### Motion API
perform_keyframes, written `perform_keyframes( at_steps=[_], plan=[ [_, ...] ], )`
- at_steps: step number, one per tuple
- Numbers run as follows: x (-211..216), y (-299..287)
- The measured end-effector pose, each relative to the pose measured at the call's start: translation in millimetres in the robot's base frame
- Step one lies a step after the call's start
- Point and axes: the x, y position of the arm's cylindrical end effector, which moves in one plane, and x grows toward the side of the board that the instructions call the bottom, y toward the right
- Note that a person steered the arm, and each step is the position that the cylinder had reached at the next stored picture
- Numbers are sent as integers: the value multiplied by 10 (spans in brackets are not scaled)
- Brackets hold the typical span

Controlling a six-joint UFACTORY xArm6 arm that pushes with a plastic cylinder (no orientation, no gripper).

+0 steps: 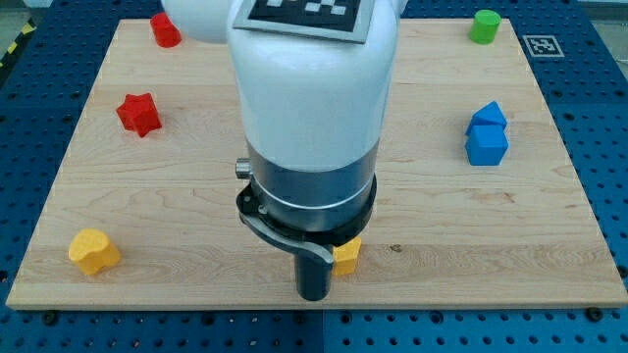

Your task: Slightly move the yellow hexagon to the top

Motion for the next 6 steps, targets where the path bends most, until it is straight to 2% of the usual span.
perform_keyframes(
  at_steps=[3,5,6],
  plan=[
    [-11,200],
    [-294,200],
    [-300,-191]
  ],
)
